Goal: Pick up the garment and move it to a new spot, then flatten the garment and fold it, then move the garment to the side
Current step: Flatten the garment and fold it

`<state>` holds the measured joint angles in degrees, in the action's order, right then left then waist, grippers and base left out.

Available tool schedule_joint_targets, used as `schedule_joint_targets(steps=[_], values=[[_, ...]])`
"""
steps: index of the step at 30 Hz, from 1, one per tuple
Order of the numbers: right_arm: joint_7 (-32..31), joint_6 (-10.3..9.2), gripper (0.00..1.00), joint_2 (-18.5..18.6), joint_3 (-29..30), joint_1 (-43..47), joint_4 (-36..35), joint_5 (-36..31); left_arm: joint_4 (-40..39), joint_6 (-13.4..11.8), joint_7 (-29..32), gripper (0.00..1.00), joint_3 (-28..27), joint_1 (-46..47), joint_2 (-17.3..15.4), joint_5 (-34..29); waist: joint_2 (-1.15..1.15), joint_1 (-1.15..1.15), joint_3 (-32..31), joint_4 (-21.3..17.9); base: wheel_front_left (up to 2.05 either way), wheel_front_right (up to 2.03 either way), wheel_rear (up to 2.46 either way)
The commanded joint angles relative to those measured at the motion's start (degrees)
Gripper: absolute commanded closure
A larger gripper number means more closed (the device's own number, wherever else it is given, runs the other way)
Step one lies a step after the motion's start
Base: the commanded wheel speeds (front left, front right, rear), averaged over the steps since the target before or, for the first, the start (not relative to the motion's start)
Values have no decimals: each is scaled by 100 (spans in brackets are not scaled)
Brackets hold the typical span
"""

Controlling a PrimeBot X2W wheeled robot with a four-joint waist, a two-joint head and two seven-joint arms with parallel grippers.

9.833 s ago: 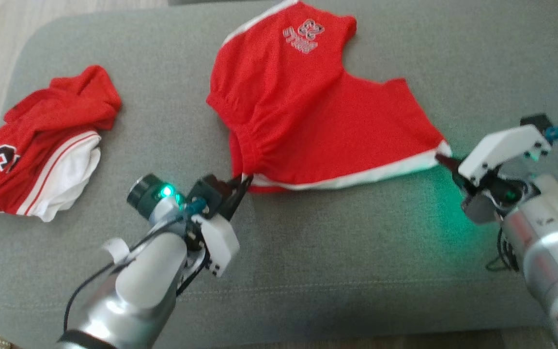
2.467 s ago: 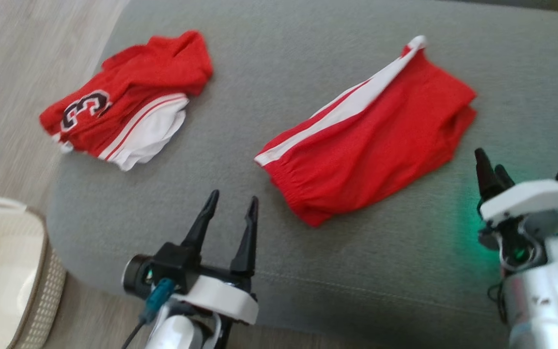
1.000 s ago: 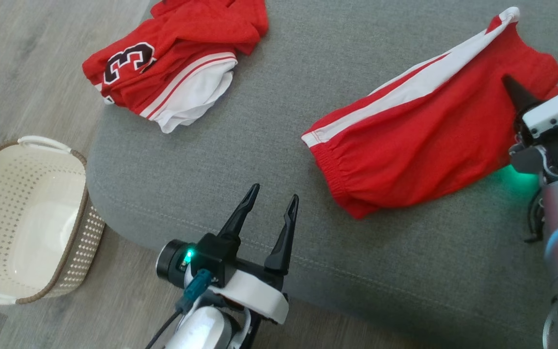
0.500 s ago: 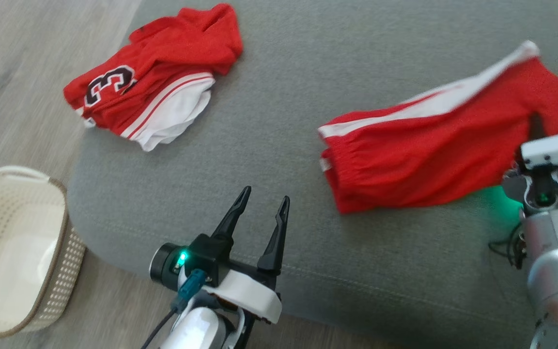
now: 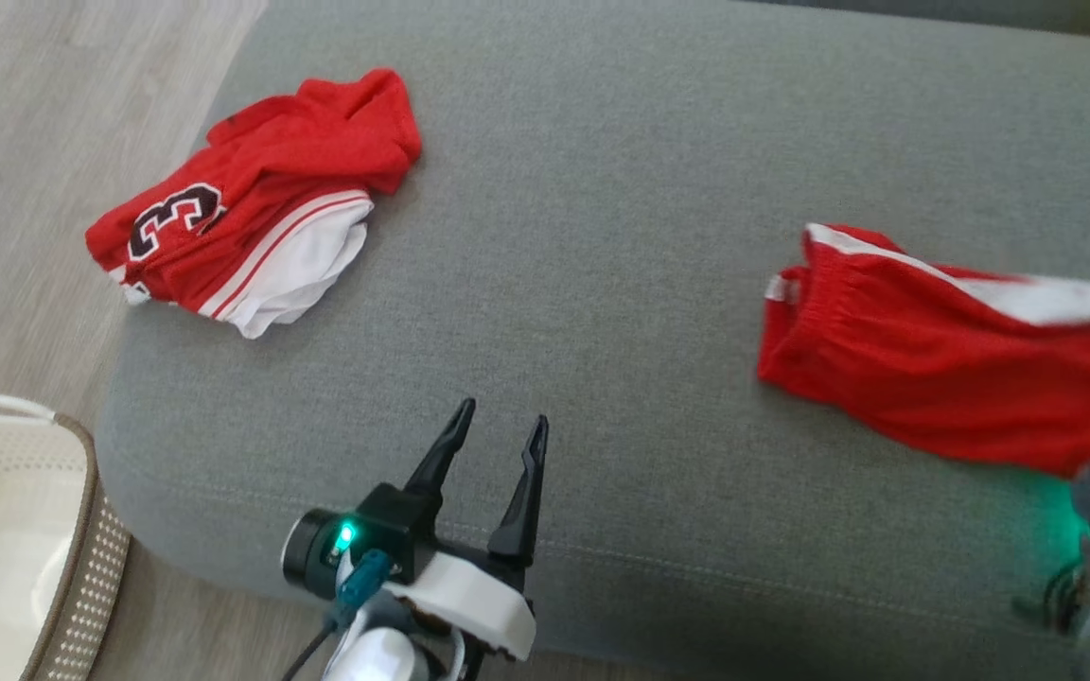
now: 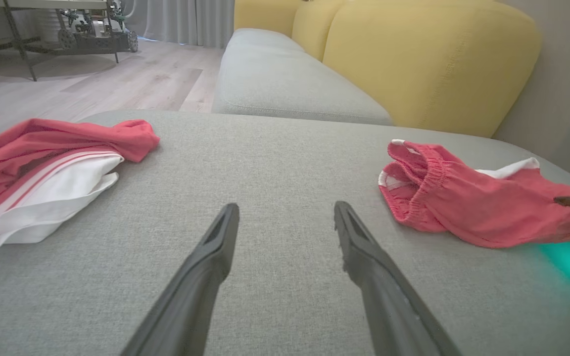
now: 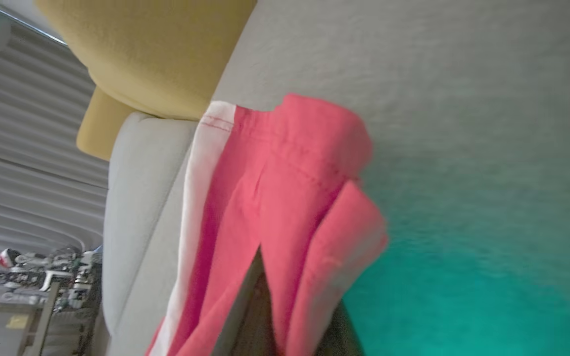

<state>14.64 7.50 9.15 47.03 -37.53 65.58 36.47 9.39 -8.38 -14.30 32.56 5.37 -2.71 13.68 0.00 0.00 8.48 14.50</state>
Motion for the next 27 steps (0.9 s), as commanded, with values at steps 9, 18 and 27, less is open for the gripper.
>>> schedule_joint_targets(steps=[9, 18, 27], values=[[35, -1, 100, -583, 905, -33, -639, -1387, -129, 71, -70, 0, -258, -12, -17, -96, 0, 0, -85, -43, 0, 0, 0], [35, -1, 100, -625, -771, -460, -854, -680, -59, 187, -70, 0, -363, -58, -17, 102, 0, 0, -249, -19, 0, 0, 0], [36, -1, 100, -626, -3847, 803, -2475, 1513, -17, 270, -70, 0, -423, 36, -17, 95, 0, 0, -369, -16, 0, 0, 0]])
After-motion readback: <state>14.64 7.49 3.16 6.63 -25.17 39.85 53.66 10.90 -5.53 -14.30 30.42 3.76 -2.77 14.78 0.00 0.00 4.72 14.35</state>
